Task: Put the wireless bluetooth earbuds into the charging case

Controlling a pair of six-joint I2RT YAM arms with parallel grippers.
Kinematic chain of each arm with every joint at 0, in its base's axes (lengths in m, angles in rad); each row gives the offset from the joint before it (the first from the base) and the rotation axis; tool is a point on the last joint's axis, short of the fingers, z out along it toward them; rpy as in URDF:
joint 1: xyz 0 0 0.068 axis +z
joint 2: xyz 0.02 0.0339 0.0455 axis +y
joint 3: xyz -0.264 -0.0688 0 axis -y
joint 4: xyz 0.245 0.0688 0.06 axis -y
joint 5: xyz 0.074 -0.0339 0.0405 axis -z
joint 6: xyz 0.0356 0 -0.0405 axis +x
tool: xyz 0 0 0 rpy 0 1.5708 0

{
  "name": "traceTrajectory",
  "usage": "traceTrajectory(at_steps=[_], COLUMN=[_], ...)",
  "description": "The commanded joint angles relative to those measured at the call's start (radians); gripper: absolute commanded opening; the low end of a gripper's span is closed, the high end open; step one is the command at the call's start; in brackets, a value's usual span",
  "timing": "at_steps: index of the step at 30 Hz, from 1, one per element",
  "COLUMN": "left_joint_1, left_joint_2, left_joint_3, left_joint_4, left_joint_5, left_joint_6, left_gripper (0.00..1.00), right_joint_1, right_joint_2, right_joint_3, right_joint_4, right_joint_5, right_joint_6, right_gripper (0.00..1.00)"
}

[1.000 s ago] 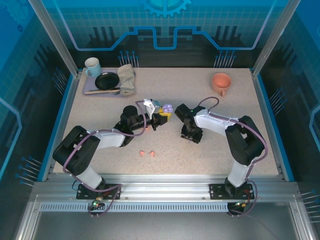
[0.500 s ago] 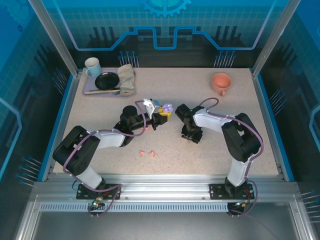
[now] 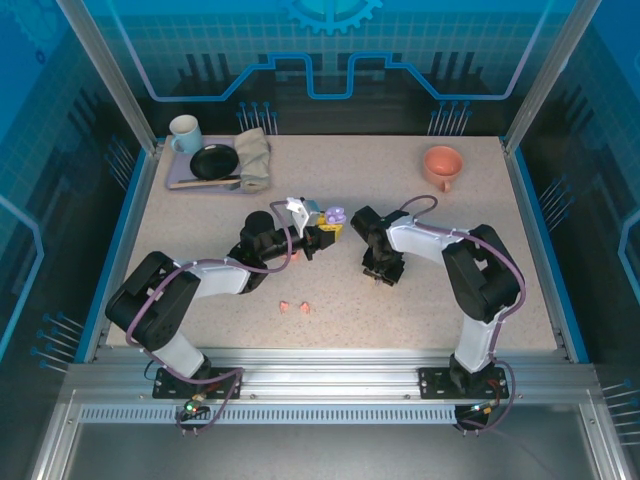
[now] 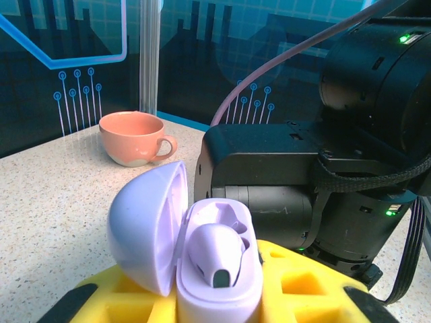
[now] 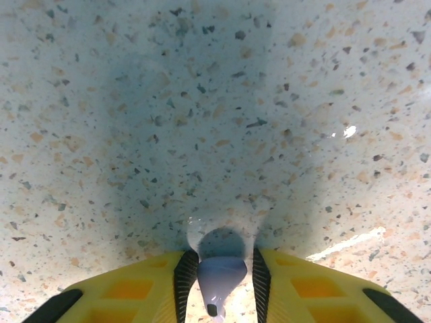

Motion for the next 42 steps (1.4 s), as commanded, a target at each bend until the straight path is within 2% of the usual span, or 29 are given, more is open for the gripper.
traceTrajectory(at_steps=[1, 17, 30, 35, 42], left_joint_1=[0.004, 0.004, 0.005, 0.004, 0.004], left_joint_2=[0.006, 0.0, -0.035, -0.037, -0.045], left_joint_3=[0.023, 0.021, 0.018, 0.018, 0.012], left_joint_4=[0.039, 0.034, -0.016, -0.031, -0.049], left_joint_5=[0.019, 0.021, 0.021, 0.023, 0.027], left_joint_6=[-0.018, -0.02, -0.002, -0.004, -0.009], left_gripper=[0.0, 0.0, 0.0, 0.0, 0.0], right_joint_1=[-0.031, -0.058, -0.069, -0.081, -0.095], right_joint_2=[0.049, 0.04, -0.177, -0.265, -0.383], right_joint_3=[0.001, -0.028, -0.238, -0.344, -0.421], right_joint_4=[0.014, 0.06, 0.432, 0.573, 0.66], right_joint_5=[0.04, 0.039, 0.01, -0.043, -0.068], right_joint_6=[0.021, -0.084, -0.453, -0.509, -0.551], right_gripper=[0.33, 0.19, 0.15, 0.15, 0.15])
